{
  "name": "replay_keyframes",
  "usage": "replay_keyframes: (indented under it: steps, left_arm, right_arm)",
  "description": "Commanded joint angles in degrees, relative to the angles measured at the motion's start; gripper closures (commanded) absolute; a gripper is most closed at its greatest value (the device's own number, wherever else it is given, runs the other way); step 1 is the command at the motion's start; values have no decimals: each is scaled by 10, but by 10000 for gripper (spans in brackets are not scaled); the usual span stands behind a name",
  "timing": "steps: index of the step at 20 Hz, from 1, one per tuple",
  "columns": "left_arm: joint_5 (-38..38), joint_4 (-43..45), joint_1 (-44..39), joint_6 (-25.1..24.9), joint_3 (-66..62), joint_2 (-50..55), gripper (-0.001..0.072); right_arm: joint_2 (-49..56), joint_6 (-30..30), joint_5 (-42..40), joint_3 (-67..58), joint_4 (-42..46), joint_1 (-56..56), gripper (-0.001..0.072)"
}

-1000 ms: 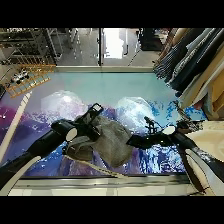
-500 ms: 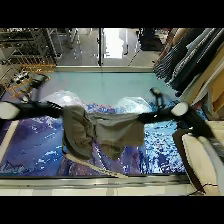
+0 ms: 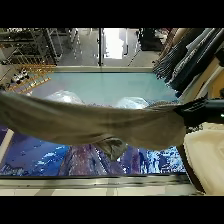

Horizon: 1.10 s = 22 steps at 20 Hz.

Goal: Fold the clothes and pants, and hang the long-sleeved shirts on hangers.

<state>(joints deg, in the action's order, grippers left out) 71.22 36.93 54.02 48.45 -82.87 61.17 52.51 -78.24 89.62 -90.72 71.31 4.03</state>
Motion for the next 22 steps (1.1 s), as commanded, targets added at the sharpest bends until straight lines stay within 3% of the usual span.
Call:
replay_keyframes:
  steps: [1, 2, 4, 6, 9, 12, 14, 16, 17, 22]
  left_arm:
    - [61, -24, 32, -59, -5, 68, 691]
    - [81, -22, 27, -59, -5, 93, 691]
    - [95, -23, 26, -58, -5, 144, 692]
    - [71, -23, 34, -58, -5, 177, 693]
    - [29, -23, 66, -58, -5, 182, 693]
    - [35, -23, 98, -58, -5, 180, 692]
    - [50, -23, 103, -58, -5, 180, 692]
    - [69, -26, 99, -58, -5, 180, 691]
    - [75, -28, 96, -58, -5, 180, 691]
    - [86, -27, 92, -58, -5, 180, 691]
  right_arm:
    - [82, -10, -73, 54, -54, 1, 687]
    - [134, -10, -129, 80, -90, 1, 681]
    - [240, 5, -253, 115, -167, 2, 357]
    - [332, 31, -264, 99, -182, -4, 347]
    - [343, 17, -190, 136, -100, -70, 311]
    - [227, 75, -142, 343, -116, -157, 302]
    - [128, 122, -147, 487, -146, -174, 178]
    - [82, 145, -196, 558, -108, -143, 78]
    - [81, 148, -233, 566, -83, -127, 69]
    - [172, 179, -392, 502, -76, -50, 143]
